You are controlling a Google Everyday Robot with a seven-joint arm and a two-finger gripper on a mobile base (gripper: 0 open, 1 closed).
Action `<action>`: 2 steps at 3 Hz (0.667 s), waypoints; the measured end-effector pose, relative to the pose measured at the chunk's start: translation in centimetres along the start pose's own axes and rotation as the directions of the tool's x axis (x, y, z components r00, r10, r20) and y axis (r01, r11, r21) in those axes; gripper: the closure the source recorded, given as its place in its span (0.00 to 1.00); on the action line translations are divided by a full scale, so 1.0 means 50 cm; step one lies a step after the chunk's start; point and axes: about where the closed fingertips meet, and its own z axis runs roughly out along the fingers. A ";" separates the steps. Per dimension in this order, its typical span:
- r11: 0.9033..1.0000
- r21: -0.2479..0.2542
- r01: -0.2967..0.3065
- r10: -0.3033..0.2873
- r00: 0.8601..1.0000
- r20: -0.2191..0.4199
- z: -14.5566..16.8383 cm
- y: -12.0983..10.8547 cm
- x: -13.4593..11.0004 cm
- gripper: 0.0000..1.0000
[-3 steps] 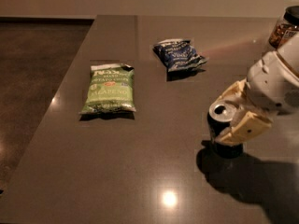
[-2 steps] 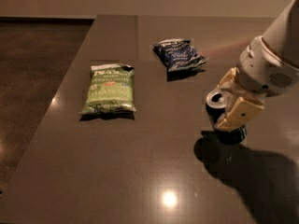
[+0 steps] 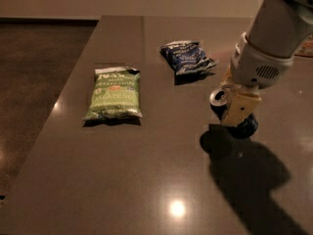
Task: Knock pepsi can over
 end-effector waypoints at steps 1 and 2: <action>0.999 0.006 0.049 -0.048 0.993 -0.107 0.028 -0.012 -0.009 0.31; 0.996 0.016 0.083 -0.079 0.984 -0.161 0.046 -0.018 -0.017 0.00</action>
Offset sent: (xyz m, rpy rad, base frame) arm 0.0013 0.0109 -0.0287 -0.2577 0.0360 0.1122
